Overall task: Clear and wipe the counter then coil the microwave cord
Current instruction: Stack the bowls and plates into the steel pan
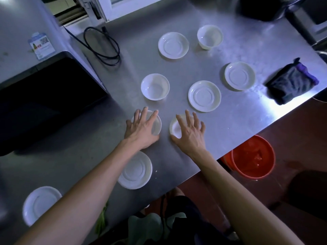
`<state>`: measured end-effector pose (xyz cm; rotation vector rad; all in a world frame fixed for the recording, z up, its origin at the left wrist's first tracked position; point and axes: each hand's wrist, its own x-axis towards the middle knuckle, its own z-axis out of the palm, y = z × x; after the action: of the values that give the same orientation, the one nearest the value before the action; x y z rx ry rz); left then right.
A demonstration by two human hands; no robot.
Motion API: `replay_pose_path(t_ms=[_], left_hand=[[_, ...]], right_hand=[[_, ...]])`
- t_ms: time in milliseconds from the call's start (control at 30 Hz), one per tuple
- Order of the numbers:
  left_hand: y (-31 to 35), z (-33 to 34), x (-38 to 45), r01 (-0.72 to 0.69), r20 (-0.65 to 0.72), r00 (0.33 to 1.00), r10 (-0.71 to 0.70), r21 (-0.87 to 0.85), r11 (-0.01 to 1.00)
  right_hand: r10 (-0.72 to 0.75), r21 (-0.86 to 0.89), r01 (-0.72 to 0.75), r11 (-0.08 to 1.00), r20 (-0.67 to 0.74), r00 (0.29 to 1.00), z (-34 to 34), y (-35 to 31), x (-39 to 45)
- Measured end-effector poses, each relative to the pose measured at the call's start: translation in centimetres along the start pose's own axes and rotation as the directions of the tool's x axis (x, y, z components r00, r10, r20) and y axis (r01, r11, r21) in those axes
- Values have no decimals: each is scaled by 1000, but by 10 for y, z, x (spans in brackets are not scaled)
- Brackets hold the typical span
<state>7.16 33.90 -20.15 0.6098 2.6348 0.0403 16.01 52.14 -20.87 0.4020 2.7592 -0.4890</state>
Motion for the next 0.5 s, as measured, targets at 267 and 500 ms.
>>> replay_pose_path(t_ms=[267,500], left_hand=[[6,7,-7,53,-4,999,-53,-4,999],[-12,-1,-31,151,-46,987,-152,-41,988]], right_hand=[[-53,10,53,999,25,998,5,6,8],[-164,23,164,986,-10,986,-6,-17,20]])
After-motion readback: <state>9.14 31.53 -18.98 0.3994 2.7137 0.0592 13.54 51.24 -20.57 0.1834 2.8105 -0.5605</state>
